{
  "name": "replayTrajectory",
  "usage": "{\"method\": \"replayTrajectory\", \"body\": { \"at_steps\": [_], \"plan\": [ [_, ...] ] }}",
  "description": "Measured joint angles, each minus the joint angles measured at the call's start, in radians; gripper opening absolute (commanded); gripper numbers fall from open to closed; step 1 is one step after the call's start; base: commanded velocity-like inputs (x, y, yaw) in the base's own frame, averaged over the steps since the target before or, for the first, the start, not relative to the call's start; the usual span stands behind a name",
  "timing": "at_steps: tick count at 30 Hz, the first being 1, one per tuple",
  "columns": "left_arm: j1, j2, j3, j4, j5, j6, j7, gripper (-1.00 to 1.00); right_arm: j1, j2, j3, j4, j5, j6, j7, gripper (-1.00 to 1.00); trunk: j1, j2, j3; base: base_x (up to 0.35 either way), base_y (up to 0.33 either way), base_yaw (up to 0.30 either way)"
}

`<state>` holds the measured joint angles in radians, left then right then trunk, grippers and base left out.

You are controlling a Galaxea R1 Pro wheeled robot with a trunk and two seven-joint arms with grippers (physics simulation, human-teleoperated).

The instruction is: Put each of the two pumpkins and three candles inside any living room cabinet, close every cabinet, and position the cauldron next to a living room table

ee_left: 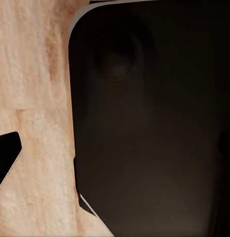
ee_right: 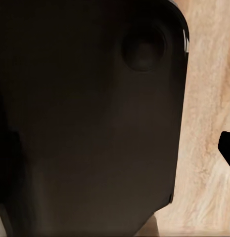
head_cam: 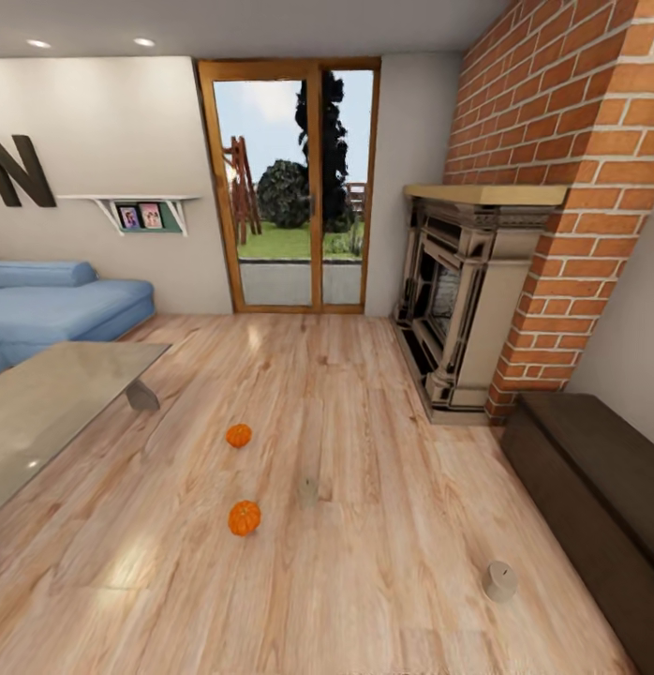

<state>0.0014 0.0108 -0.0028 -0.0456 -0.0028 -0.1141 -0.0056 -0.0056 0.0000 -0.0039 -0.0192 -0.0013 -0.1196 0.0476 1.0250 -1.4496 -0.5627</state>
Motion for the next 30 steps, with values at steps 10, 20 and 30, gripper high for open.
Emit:
{"method": "replayTrajectory", "body": {
  "at_steps": [10, 20, 30],
  "plan": [
    [0.0, -0.001, 0.002, 0.0, 0.004, 0.0, 0.0, 1.0, 0.0, 0.0, 0.0, 0.0, 0.0, -0.001, 0.0, 1.0, 0.0, 0.0, -0.007, 0.0, 0.0, -0.271],
    [0.0, -0.001, 0.001, 0.0, 0.003, 0.0, 0.0, 1.0, 0.0, 0.0, -0.001, 0.0, 0.0, -0.001, -0.001, 1.0, 0.0, 0.0, -0.013, 0.0, 0.0, -0.271],
    [0.0, -0.003, -0.002, 0.001, -0.001, 0.0, -0.001, 1.0, 0.0, 0.0, -0.001, 0.0, 0.0, -0.001, -0.001, 1.0, 0.0, 0.0, -0.02, 0.0, 0.0, -0.271]
  ]
}}
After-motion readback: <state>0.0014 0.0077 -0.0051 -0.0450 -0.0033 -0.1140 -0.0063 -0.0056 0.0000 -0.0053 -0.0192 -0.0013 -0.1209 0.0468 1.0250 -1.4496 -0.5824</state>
